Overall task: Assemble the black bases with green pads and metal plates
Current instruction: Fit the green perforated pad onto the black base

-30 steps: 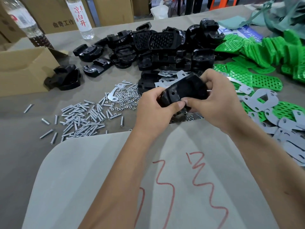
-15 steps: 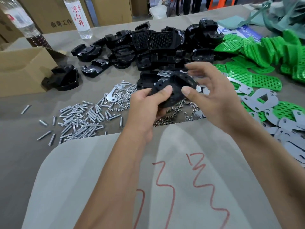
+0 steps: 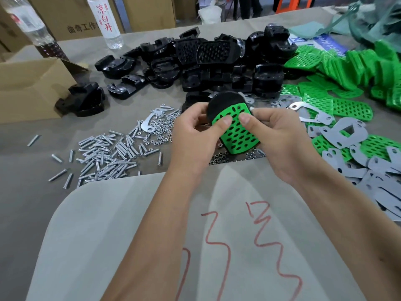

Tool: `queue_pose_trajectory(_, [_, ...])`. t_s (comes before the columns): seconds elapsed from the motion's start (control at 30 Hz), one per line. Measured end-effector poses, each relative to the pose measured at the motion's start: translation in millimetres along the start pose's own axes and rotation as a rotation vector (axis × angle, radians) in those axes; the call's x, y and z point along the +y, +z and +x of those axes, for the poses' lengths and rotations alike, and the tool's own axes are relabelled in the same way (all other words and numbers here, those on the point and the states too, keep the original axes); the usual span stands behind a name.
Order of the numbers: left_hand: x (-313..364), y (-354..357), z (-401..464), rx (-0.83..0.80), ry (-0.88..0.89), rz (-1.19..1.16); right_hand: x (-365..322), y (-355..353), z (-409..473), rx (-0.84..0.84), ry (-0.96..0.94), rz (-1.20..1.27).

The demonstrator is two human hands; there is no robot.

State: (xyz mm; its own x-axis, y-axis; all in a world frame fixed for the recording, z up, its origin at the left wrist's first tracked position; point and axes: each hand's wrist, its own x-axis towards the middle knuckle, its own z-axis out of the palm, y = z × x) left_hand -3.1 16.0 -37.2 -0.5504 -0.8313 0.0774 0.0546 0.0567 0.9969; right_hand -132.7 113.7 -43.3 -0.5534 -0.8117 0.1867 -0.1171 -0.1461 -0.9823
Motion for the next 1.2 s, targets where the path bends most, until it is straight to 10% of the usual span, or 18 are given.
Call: queue_pose_trajectory(1.2, [1.5,-0.1,8.3,0.067,-0.362,-0.380,-5.3,0.2,2.5,-0.075,0.194,0.347])
